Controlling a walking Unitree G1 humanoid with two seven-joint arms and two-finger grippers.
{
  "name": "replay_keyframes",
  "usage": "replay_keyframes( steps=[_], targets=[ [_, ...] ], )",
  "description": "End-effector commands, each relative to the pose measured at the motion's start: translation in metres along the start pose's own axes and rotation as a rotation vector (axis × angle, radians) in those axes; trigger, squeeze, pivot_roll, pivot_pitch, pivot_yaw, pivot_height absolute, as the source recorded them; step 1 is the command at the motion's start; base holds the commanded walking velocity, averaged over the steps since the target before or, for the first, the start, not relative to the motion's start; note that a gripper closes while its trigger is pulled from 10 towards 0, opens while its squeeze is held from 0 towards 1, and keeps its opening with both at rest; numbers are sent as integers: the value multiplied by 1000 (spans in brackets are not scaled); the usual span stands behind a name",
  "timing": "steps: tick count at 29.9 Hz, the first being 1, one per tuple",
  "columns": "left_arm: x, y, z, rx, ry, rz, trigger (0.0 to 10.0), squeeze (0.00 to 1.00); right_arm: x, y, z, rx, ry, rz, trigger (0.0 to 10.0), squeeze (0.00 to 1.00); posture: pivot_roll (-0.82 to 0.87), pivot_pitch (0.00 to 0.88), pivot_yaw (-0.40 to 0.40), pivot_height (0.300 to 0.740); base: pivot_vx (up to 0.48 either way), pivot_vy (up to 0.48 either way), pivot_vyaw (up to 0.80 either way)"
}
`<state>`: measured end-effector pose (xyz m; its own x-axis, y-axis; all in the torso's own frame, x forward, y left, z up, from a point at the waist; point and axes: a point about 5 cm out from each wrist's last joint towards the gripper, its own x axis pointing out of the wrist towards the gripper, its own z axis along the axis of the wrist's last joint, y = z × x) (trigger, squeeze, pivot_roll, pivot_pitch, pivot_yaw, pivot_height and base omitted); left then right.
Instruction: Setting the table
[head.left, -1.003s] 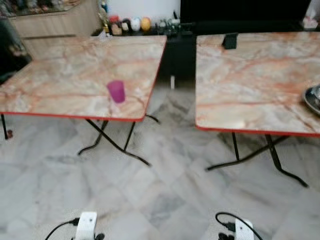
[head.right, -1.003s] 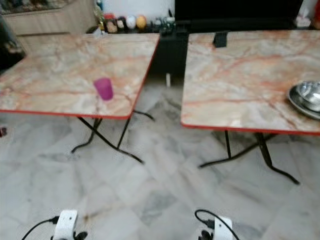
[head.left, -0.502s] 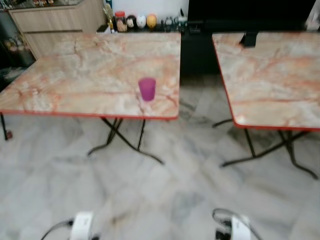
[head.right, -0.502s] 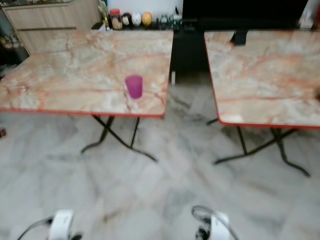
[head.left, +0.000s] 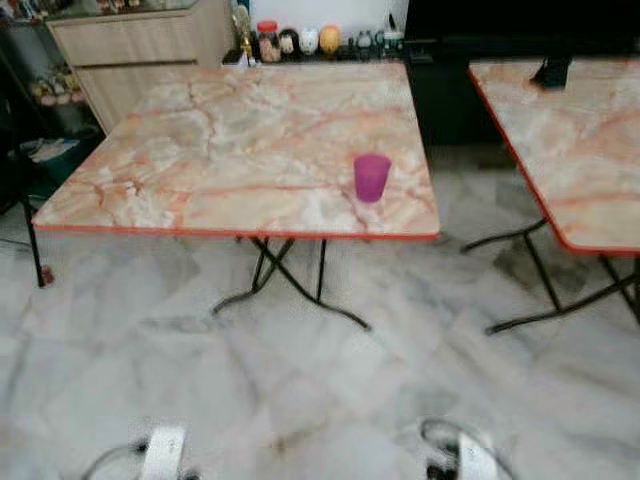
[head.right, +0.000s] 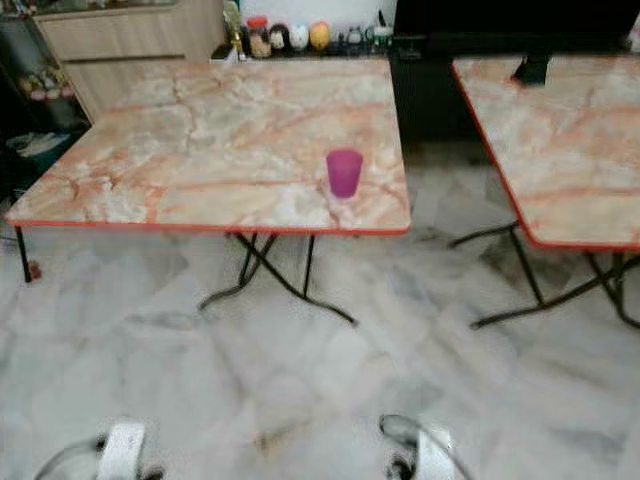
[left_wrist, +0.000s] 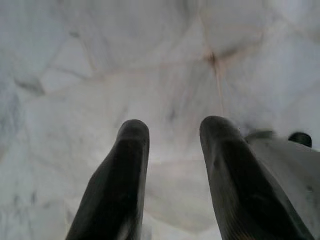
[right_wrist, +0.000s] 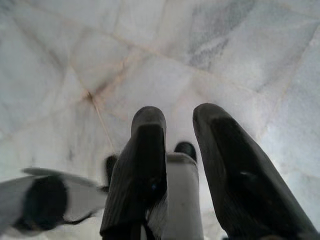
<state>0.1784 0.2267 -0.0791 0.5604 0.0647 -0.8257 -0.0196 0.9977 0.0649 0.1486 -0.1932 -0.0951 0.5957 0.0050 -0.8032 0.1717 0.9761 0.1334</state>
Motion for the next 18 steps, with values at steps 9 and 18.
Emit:
replay_keyframes(
  steps=[9,18],
  targets=[
    [2,-11,5,18,-25,-12,10000,0,2,10,3,-18,-8,14,10000,0,4,0,36,736,0,0,0],
    [3,-15,6,19,-31,-23,10000,0,3,10,6,-18,-28,19,10000,0,12,0,32,736,0,0,0]
  ],
)
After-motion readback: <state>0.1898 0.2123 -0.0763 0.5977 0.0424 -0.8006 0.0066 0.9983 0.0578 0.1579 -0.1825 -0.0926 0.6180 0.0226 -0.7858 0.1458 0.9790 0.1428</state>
